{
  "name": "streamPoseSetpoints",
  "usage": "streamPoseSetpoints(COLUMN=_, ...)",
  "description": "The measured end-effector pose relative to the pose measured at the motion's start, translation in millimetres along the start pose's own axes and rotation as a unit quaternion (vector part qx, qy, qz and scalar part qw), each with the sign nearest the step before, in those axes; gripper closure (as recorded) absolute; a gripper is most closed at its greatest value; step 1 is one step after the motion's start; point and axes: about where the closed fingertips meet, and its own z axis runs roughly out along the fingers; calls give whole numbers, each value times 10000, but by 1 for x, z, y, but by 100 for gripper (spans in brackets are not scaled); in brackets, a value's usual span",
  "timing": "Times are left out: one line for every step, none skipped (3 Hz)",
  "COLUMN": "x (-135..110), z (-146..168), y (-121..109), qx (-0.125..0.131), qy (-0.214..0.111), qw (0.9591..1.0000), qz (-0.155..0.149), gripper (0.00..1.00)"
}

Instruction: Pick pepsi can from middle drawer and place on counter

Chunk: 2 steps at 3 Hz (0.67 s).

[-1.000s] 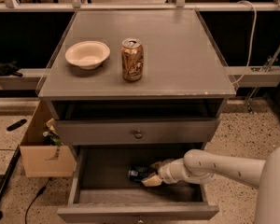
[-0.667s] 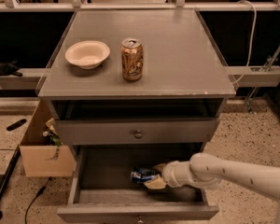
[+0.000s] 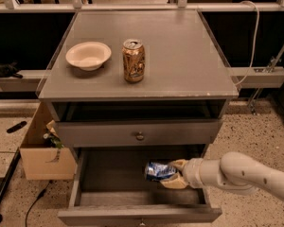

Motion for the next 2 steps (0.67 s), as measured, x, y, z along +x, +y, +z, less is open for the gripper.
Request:
streamPoseSetpoints(x=-29, z=-73, y=-10, qx=62, qy=-15, qw=9997, qz=-233, gripper=100)
streamPoseSetpoints(x=-58, z=-148, y=-14, qx=180, qy=12, qw=9988, qz=-458, gripper=100)
